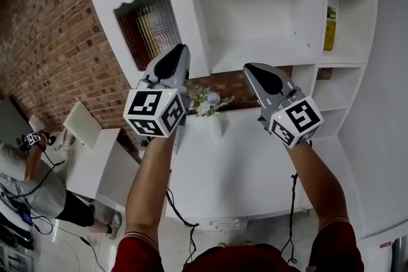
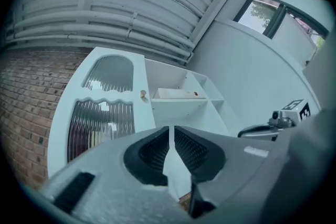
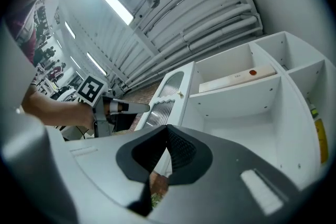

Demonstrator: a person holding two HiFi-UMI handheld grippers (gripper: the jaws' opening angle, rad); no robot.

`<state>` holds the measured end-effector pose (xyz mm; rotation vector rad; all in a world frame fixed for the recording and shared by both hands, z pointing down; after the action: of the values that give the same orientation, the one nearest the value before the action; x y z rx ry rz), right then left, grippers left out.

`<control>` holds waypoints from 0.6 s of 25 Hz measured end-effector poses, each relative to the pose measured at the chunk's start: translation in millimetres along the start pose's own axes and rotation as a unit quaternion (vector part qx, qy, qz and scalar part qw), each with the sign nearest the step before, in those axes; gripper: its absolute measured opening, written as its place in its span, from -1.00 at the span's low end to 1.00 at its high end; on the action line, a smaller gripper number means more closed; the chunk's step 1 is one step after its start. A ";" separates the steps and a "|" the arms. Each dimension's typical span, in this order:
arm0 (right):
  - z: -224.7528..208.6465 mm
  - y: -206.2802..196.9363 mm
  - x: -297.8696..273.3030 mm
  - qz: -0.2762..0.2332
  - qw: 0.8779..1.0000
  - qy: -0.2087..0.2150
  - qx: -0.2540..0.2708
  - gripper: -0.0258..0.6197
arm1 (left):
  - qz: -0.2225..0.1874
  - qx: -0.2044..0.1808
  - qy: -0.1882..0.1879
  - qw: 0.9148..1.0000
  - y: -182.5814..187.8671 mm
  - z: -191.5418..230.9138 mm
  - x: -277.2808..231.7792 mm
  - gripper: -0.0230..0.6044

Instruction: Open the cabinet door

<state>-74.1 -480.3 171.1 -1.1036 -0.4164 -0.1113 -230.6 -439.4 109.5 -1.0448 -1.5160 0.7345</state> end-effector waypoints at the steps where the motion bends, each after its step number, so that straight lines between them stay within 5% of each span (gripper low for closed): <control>1: -2.7 0.8 -0.7 0.002 1.000 -0.002 0.001 -0.88 | -0.003 -0.004 0.001 1.000 5.7 2.4 -7.2 -0.84; 15: -35.5 22.0 -17.2 0.031 0.998 -0.007 0.053 -0.88 | -0.026 -0.058 0.055 0.996 55.3 39.0 -97.5 -0.52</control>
<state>-73.9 -503.7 132.5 -1.0126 -0.3963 -0.0269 -255.1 -501.0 11.1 -1.1101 -1.4988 0.5502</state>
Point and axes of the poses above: the fingertips, and each gripper's own axes: x backward along the fingers, z to its left, y out of its top, the point moved 3 cm from there along x, backward along the fingers, and after that the axes turned 11 degrees about y, right-handed, at the moved point
